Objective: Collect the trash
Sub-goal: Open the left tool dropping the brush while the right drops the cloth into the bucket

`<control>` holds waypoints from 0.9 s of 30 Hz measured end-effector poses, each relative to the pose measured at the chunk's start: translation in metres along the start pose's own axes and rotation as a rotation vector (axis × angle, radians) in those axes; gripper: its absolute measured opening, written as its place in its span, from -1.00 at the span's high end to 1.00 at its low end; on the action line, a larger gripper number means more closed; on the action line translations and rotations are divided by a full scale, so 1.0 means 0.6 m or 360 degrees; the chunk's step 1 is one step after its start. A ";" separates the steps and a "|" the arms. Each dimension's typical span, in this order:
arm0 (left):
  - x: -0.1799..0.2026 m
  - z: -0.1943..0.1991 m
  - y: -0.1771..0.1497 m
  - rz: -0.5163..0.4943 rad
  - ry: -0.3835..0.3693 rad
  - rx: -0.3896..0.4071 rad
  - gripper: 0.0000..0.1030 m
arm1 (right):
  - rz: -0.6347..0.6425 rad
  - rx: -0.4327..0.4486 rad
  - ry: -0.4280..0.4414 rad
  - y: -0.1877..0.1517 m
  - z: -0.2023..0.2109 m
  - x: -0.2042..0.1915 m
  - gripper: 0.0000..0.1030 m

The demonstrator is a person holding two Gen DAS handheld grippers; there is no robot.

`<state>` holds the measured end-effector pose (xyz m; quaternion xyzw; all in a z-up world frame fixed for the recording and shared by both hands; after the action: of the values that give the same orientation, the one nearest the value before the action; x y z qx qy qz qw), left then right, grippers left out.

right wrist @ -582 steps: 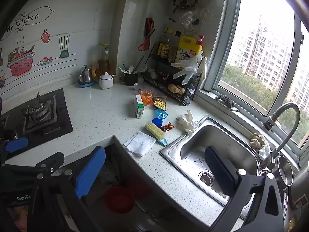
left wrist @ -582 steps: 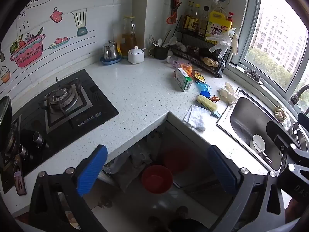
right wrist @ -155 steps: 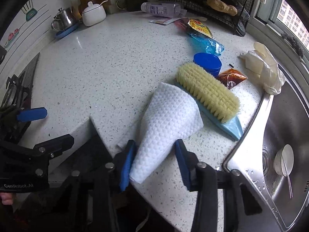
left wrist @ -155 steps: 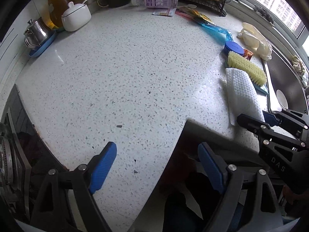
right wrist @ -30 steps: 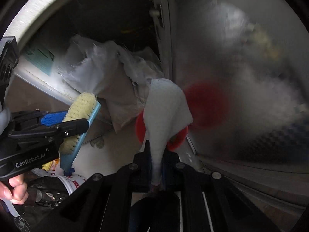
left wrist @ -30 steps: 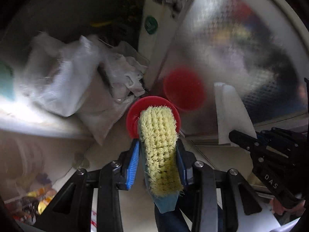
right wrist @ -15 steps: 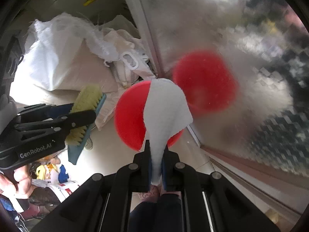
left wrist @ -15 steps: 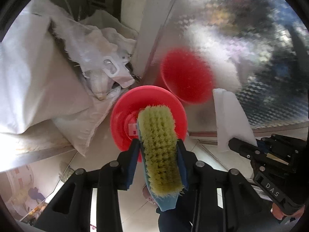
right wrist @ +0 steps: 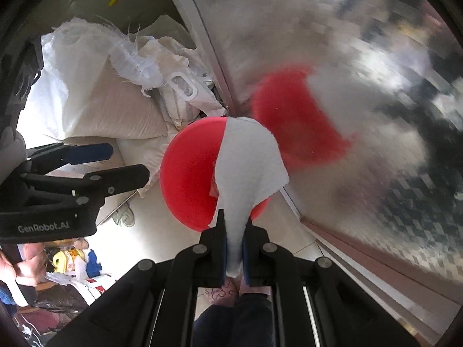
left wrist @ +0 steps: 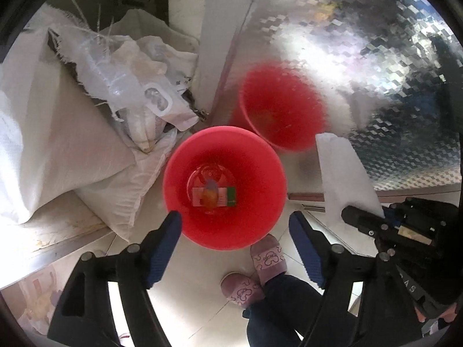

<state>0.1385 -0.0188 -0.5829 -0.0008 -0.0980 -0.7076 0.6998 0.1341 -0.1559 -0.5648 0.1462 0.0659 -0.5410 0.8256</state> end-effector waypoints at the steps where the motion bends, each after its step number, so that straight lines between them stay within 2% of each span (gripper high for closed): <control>1: -0.005 -0.005 -0.001 0.0007 0.0008 -0.0002 -0.53 | 0.0009 -0.0007 0.0004 0.002 -0.002 -0.002 0.86; 15: -0.085 -0.014 -0.041 0.0201 0.0091 -0.0028 -0.59 | 0.0247 -0.0097 0.0081 0.022 -0.052 -0.061 0.86; 24: -0.120 -0.028 -0.059 0.0273 0.0142 -0.0071 -0.59 | 0.0384 -0.0127 0.0016 0.027 -0.072 -0.085 0.85; 26: -0.119 -0.026 -0.061 0.0257 0.0166 -0.0057 -0.59 | 0.0399 -0.0123 0.0006 0.028 -0.072 -0.086 0.76; 27: -0.118 -0.025 -0.062 0.0256 0.0171 -0.0055 -0.59 | 0.0409 -0.0116 -0.0016 0.027 -0.071 -0.085 0.54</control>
<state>0.1049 0.0493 -0.6126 0.0173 -0.0476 -0.6498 0.7584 0.1301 -0.0920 -0.5885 0.1206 0.0623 -0.4288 0.8931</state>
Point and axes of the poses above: each gripper's, at about its wrist camera, not at the fingertips, and z roughly against the way its jaws point, x to its right, y to its top, the point moved 4 cm from there along -z, roughly the way its jaws point, and after that the axes turned 5 degrees about y, right-handed, at the moved point
